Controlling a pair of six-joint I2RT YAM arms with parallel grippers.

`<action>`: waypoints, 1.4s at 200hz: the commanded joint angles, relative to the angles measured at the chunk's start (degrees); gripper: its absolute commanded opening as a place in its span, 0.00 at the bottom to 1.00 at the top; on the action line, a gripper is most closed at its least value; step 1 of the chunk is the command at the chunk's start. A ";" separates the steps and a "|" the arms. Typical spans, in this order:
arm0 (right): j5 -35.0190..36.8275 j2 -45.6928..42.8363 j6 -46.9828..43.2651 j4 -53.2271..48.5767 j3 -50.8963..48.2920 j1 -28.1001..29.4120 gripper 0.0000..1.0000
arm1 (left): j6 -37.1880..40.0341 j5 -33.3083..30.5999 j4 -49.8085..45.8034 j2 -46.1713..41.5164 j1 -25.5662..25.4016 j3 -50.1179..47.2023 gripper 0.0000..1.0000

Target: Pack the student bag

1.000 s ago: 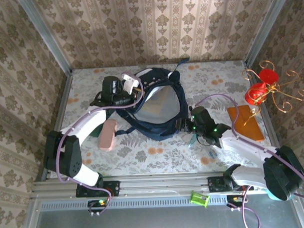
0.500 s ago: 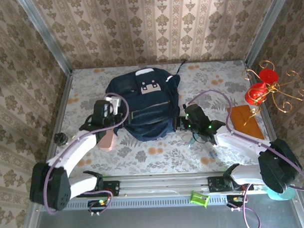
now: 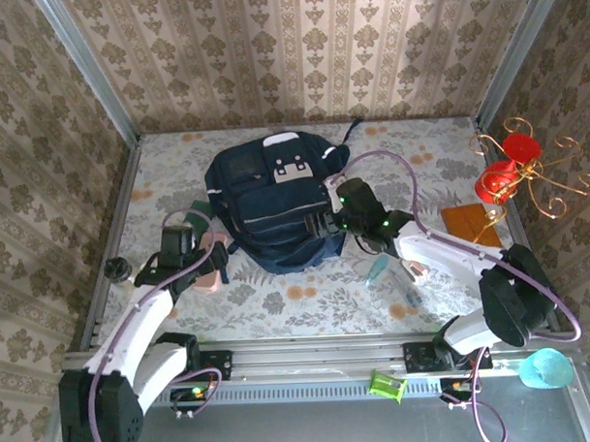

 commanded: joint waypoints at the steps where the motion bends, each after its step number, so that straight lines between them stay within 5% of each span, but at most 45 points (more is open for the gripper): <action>1: -2.01 3.41 -6.23 -1.34 4.42 0.31 0.82 | -1.99 -0.13 -1.50 3.36 0.28 1.16 1.00; 82: -19.44 15.92 -38.41 -13.41 17.96 0.74 0.84 | -2.72 -0.28 -0.61 8.94 1.33 0.91 1.00; 162: -14.11 25.37 -46.73 -14.42 25.73 2.80 0.73 | -2.24 2.82 0.66 8.84 4.01 -0.61 1.00; 178: -12.08 26.40 -47.64 -12.88 26.16 3.04 0.66 | -2.30 3.91 1.30 9.08 4.60 -0.93 1.00; 204: -8.91 25.82 -46.45 -9.23 25.54 3.39 0.31 | -1.94 4.41 1.74 9.82 4.78 -0.63 1.00; 228: -5.90 21.69 -43.83 -8.53 22.98 3.39 0.12 | -1.63 4.85 2.20 10.68 4.81 -0.23 1.00; 248: -4.31 17.16 -41.90 -9.61 20.26 3.30 0.02 | -1.58 4.92 2.77 11.81 4.78 -0.15 1.00; 280: -4.47 12.62 -39.85 -11.01 18.28 3.22 0.00 | -1.39 5.97 4.29 13.95 4.67 -0.17 0.98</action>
